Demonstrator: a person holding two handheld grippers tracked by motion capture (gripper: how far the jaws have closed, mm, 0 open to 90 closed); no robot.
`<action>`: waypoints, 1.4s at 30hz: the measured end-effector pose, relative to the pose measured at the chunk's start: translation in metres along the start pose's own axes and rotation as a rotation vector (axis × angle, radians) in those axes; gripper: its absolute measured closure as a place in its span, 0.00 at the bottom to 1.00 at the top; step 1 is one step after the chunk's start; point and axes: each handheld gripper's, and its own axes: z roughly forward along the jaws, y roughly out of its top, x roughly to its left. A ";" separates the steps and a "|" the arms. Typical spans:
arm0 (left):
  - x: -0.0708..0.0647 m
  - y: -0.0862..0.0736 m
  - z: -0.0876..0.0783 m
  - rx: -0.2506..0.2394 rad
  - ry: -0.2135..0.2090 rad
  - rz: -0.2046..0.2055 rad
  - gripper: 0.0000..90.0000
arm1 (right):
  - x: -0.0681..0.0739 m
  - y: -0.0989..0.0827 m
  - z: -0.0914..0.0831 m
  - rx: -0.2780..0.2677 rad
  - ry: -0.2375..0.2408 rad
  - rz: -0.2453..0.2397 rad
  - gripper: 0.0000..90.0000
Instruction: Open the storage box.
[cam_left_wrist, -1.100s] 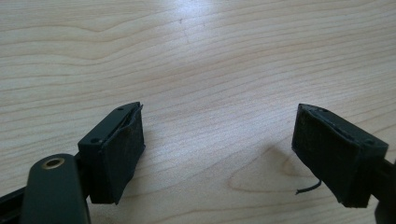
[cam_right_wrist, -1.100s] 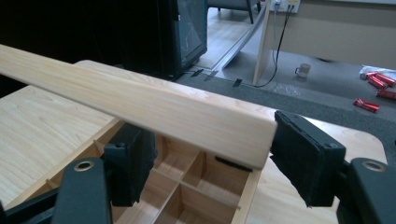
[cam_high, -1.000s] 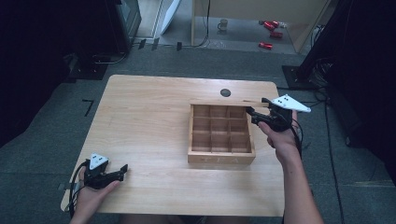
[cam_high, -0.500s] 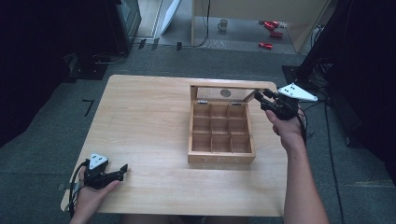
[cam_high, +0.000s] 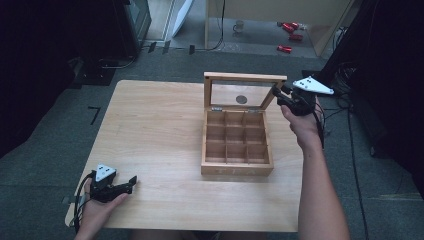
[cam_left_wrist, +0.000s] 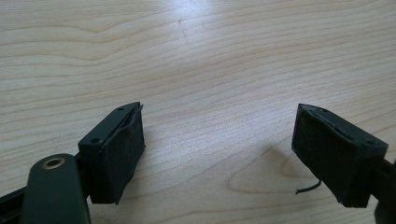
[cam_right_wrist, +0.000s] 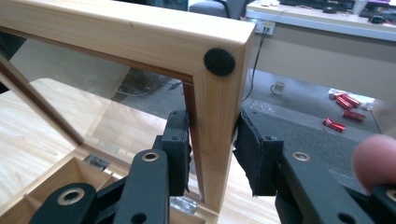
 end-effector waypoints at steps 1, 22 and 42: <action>-0.001 0.000 0.000 0.004 0.007 0.011 0.19 | -0.001 0.004 0.004 0.006 -0.009 0.013 0.74; -0.006 0.000 0.002 0.013 0.042 0.042 0.20 | -0.006 0.025 0.053 0.014 -0.129 0.146 0.75; -0.006 0.000 0.002 0.010 0.043 0.042 0.20 | -0.010 0.033 0.086 0.041 -0.196 0.163 0.76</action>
